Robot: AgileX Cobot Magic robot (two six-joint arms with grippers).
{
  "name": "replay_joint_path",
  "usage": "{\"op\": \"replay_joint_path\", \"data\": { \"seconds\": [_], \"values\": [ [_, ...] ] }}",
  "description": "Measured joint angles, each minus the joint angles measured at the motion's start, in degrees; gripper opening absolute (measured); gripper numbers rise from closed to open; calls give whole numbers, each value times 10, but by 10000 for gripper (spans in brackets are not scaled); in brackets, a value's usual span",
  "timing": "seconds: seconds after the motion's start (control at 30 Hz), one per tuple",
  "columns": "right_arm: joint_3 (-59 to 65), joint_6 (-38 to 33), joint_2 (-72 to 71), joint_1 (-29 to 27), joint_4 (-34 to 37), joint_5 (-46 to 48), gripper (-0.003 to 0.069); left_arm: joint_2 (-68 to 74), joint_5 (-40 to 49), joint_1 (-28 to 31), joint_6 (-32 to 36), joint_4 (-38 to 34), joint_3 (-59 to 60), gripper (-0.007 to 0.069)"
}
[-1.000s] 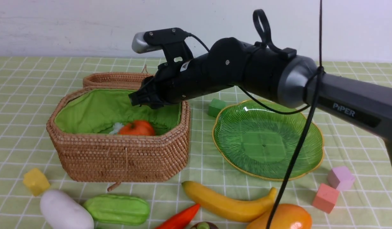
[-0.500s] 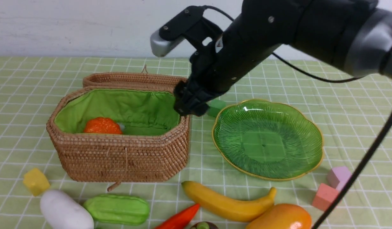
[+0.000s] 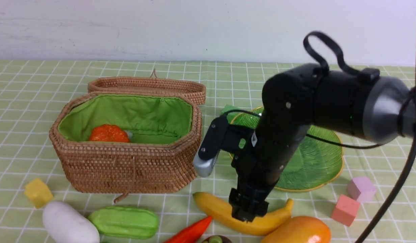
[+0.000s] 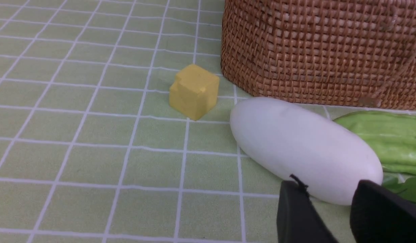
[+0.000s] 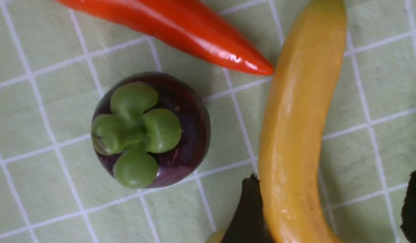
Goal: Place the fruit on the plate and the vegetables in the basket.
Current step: Use the right arm to grab a banana and put it into the right plate
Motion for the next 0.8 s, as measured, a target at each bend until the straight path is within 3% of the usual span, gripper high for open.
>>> {"op": "replay_joint_path", "data": {
  "seconds": [0.33, 0.4, 0.5, 0.8],
  "values": [
    [32, -22, 66, 0, -5, -82, 551, 0, 0, 0, 0, 0, 0, 239],
    [32, -27, 76, 0, -5, -84, 497, 0, 0, 0, 0, 0, 0, 239],
    [28, -40, 77, 0, -6, -71, 301, 0, 0, 0, 0, 0, 0, 239],
    [-23, -41, 9, 1, 33, -45, 310, 0, 0, 0, 0, 0, 0, 239]
  ]
}}
